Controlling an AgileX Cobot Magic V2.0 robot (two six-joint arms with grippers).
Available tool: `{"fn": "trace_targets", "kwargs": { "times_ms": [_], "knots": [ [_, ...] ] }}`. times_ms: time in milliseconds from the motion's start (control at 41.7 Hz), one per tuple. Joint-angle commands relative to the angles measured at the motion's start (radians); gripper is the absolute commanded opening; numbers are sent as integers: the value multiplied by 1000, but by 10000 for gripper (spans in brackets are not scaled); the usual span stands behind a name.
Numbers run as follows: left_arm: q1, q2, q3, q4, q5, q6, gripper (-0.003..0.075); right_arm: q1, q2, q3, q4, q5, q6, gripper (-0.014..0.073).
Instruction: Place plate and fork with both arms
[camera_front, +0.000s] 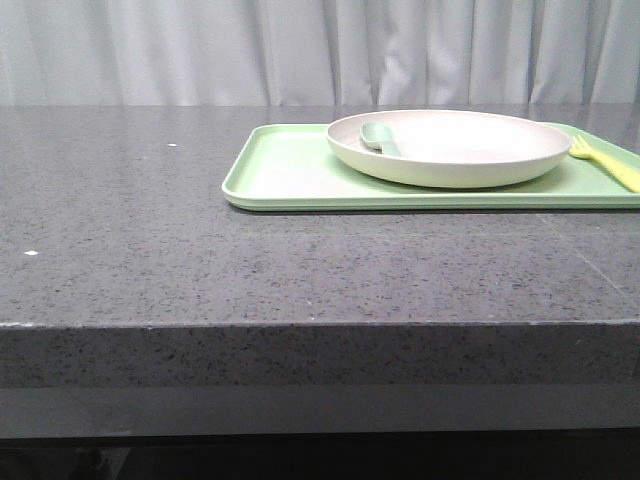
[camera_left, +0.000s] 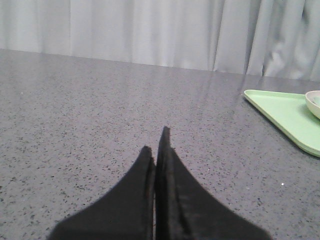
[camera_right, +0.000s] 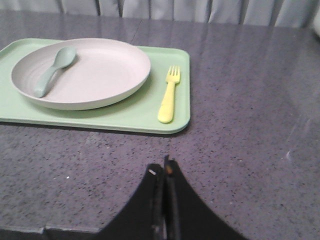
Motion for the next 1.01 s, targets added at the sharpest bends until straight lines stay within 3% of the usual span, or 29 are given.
{"fn": "trace_targets", "kwargs": {
  "times_ms": [0,240,504,983],
  "knots": [
    [-6,-22,3,-8,-79,6,-18,-39,-83,96,-11,-216,-13,-68],
    [-6,-22,3,-8,-79,6,-18,-72,-153,316,-9,-499,-13,-68],
    [-6,-21,3,-8,-79,6,-18,-23,-154,316,-8,-520,-13,-68],
    [-6,-21,3,-8,-79,6,-18,-24,-154,316,-8,-520,-13,-68]
  ]
}}
